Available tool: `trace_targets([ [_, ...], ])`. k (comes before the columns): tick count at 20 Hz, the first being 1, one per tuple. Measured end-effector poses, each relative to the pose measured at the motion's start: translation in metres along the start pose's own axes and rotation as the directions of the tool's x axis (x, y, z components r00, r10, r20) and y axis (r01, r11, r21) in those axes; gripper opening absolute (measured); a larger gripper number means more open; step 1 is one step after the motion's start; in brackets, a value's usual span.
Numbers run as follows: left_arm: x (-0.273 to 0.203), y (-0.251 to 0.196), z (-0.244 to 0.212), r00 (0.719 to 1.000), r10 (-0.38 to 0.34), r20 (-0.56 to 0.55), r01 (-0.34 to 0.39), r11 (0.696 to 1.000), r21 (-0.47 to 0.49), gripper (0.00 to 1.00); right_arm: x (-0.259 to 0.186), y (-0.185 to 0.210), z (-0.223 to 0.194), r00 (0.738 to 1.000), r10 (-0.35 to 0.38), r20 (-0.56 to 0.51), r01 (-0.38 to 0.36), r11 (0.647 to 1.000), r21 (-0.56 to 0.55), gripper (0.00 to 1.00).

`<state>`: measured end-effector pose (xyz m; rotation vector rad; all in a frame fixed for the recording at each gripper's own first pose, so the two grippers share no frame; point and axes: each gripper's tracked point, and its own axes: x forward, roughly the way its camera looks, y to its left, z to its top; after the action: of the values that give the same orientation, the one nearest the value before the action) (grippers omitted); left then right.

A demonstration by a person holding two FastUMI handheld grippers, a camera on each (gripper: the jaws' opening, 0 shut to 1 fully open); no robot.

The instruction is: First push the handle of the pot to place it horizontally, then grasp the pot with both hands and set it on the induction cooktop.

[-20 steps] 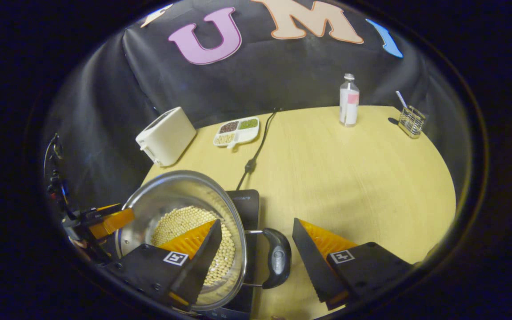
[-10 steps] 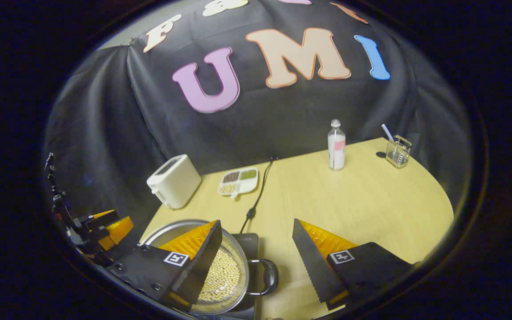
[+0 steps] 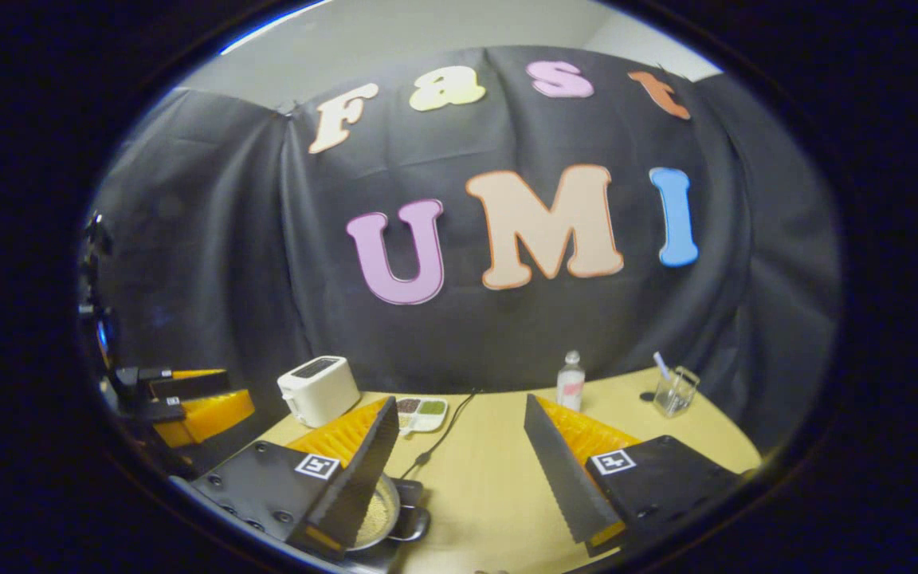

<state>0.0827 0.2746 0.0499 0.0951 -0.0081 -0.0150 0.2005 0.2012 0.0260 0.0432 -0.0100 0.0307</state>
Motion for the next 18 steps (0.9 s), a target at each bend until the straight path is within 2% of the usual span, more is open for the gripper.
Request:
trace_targets([
  [2, -0.001, -0.029, 0.017, 0.999, 0.001, 0.034, -0.001, 1.000, -0.025, 0.97, -0.011, -0.008, 0.007, 0.999, 0.035, 0.013, -0.034, 0.999, -0.034, 0.93],
  [5, -0.006, -0.071, 0.031, 0.998, 0.006, 0.058, -0.003, 0.998, -0.061, 0.96, -0.026, -0.035, 0.019, 0.997, 0.070, 0.040, -0.070, 0.997, -0.009, 0.94],
  [6, -0.008, -0.085, 0.033, 0.998, 0.012, 0.060, -0.008, 0.998, -0.069, 0.97, -0.032, -0.046, 0.024, 0.996, 0.072, 0.051, -0.072, 0.997, -0.002, 0.99],
  [7, -0.010, -0.094, 0.034, 0.998, 0.025, 0.064, -0.021, 0.997, -0.071, 0.96, -0.038, -0.057, 0.026, 0.996, 0.076, 0.057, -0.076, 0.997, 0.002, 0.94],
  [8, -0.013, -0.104, 0.035, 0.997, 0.041, 0.067, -0.036, 0.997, -0.074, 0.96, -0.044, -0.068, 0.026, 0.995, 0.081, 0.056, -0.081, 0.997, 0.006, 0.94],
  [9, -0.014, -0.112, 0.036, 0.996, 0.053, 0.072, -0.047, 0.996, -0.080, 0.96, -0.049, -0.079, 0.026, 0.994, 0.089, 0.057, -0.089, 0.996, 0.014, 0.94],
  [10, -0.015, -0.122, 0.035, 0.996, 0.064, 0.069, -0.058, 0.994, -0.088, 0.96, -0.054, -0.088, 0.024, 0.994, 0.095, 0.055, -0.097, 0.995, 0.024, 0.99],
  [11, -0.017, -0.131, 0.034, 0.995, 0.077, 0.069, -0.070, 0.993, -0.100, 0.96, -0.055, -0.096, 0.022, 0.993, 0.107, 0.050, -0.109, 0.993, 0.034, 0.94],
  [13, -0.018, -0.147, 0.028, 0.994, 0.096, 0.054, -0.089, 0.989, -0.121, 0.97, -0.059, -0.110, 0.013, 0.991, 0.130, 0.026, -0.131, 0.991, 0.040, 0.94],
  [14, -0.021, -0.152, 0.024, 0.993, 0.106, 0.045, -0.100, 0.987, -0.127, 0.96, -0.061, -0.114, 0.010, 0.990, 0.140, 0.015, -0.140, 0.989, 0.042, 0.99],
  [15, -0.022, -0.157, 0.022, 0.992, 0.117, 0.038, -0.111, 0.985, -0.129, 0.96, -0.064, -0.118, 0.009, 0.989, 0.147, 0.009, -0.147, 0.988, 0.046, 0.99],
  [16, -0.023, -0.159, 0.020, 0.991, 0.129, 0.034, -0.124, 0.984, -0.127, 0.95, -0.066, -0.120, 0.009, 0.988, 0.157, 0.008, -0.157, 0.986, 0.048, 0.94],
  [18, -0.024, -0.166, 0.014, 0.990, 0.142, 0.020, -0.138, 0.983, -0.119, 0.95, -0.070, -0.125, 0.007, 0.986, 0.164, 0.004, -0.164, 0.985, 0.045, 0.94],
])
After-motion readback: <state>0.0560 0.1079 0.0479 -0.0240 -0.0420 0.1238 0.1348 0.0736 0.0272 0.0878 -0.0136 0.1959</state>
